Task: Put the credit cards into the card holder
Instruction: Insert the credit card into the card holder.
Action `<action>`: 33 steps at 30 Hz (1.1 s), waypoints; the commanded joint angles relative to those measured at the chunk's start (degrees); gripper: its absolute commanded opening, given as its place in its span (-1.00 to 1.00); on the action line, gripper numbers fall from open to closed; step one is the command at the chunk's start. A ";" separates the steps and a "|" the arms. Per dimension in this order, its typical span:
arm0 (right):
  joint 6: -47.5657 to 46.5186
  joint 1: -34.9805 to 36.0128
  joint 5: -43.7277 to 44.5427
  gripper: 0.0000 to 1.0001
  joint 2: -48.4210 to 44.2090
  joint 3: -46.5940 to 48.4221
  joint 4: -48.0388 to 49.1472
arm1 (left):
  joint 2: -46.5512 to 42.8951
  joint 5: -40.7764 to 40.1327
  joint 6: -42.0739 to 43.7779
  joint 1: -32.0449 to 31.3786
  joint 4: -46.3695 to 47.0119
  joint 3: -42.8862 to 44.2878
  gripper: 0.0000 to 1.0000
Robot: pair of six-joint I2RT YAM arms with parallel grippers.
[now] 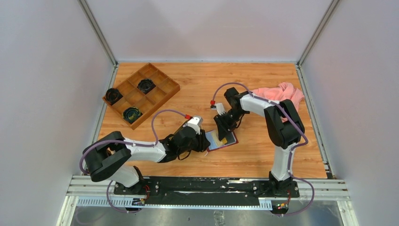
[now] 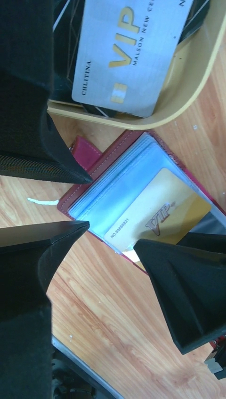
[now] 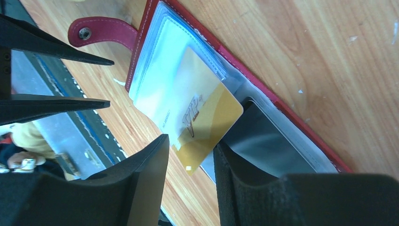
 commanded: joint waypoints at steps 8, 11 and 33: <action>-4.71 5.70 12.87 -0.02 -1.43 0.46 -1.55 | 1.73 -3.69 -6.93 -1.97 0.35 -0.90 -0.25; -5.10 6.75 13.76 -0.01 -1.60 0.44 -1.63 | 3.46 -3.37 -7.19 -1.98 0.35 -0.14 -0.25; -9.17 3.21 0.17 0.02 -3.90 1.33 -4.54 | 1.08 -3.52 -5.52 -1.95 1.31 -1.49 -0.18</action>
